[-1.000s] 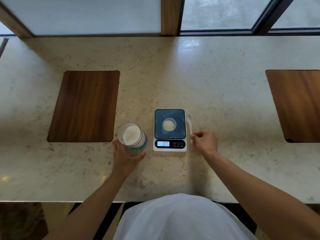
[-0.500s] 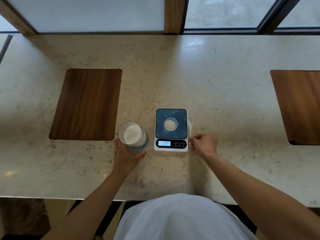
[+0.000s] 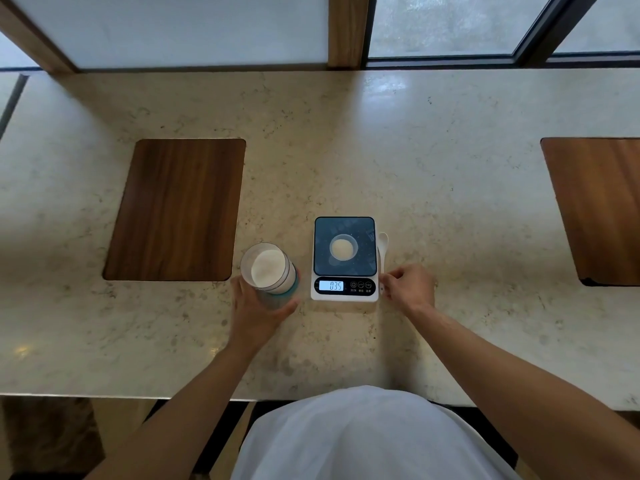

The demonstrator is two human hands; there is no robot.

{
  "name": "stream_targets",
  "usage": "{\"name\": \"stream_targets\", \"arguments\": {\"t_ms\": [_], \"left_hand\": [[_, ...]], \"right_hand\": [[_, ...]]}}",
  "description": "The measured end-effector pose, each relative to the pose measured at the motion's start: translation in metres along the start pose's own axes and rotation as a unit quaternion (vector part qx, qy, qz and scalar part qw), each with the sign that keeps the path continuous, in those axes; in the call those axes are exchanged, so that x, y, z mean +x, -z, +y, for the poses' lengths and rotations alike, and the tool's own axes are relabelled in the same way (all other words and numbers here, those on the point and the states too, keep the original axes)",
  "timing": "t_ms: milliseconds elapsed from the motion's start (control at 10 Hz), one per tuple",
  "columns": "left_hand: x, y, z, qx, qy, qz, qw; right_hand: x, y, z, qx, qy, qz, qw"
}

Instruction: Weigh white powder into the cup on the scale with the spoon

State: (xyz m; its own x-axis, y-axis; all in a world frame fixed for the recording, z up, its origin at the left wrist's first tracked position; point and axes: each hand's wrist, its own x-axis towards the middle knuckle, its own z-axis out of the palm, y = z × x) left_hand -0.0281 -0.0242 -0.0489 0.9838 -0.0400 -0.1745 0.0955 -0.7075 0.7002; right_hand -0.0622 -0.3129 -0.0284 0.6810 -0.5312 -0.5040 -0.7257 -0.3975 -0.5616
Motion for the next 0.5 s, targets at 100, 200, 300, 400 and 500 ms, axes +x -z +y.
{"name": "stream_targets", "arguments": {"t_ms": [100, 200, 300, 400, 500], "left_hand": [[0.001, 0.004, 0.002, -0.008, -0.002, -0.005, 1.0], [-0.002, 0.008, 0.008, -0.027, 0.0, -0.007, 1.0], [-0.005, 0.013, 0.011, -0.044, 0.0, -0.012, 0.999], [-0.007, 0.021, 0.014, -0.044, -0.009, -0.017, 0.999], [-0.007, 0.031, 0.016, -0.046, -0.033, -0.035, 0.998]], "right_hand": [[-0.002, 0.0, 0.002, 0.005, 0.004, 0.008, 1.0], [-0.003, 0.0, 0.006, 0.012, 0.01, 0.013, 1.0], [-0.004, 0.004, 0.006, 0.01, 0.01, 0.021, 1.0], [-0.005, 0.008, 0.006, 0.015, 0.015, 0.025, 0.999], [-0.001, 0.014, 0.001, 0.014, 0.026, 0.032, 0.999]]}}
